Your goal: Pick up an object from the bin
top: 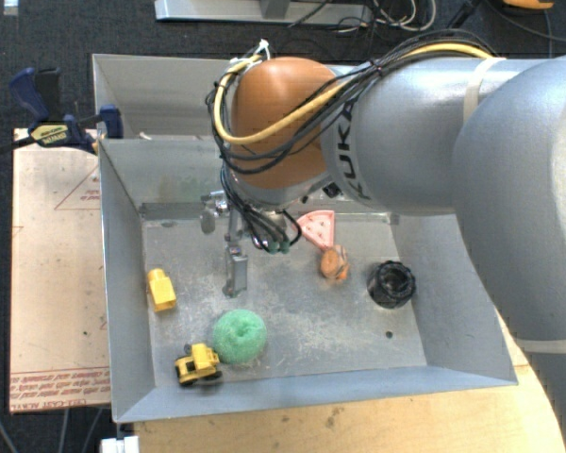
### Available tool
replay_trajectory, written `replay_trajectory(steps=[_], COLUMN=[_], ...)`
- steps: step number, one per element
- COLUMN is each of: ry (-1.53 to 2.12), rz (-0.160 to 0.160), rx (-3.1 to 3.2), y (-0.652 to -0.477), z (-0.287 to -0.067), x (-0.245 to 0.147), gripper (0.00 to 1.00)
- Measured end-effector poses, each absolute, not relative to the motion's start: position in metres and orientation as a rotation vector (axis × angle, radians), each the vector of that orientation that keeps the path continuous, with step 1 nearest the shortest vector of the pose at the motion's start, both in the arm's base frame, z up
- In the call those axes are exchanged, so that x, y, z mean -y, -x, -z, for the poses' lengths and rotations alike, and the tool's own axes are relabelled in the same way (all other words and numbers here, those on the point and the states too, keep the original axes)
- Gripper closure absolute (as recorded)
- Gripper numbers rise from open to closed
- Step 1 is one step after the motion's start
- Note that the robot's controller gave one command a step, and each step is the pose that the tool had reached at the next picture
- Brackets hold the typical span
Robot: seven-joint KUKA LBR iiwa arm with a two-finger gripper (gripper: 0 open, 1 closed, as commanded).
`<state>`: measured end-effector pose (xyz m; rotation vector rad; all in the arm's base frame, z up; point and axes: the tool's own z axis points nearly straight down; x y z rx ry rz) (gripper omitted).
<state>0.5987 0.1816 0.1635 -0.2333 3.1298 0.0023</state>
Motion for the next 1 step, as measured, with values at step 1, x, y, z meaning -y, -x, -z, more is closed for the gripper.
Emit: replay_trajectory(steps=[1], ry=[0.314], rz=[-0.002], rx=[-3.126], y=[-0.5232], z=[-0.1574], x=[-0.2188], gripper=[0.00])
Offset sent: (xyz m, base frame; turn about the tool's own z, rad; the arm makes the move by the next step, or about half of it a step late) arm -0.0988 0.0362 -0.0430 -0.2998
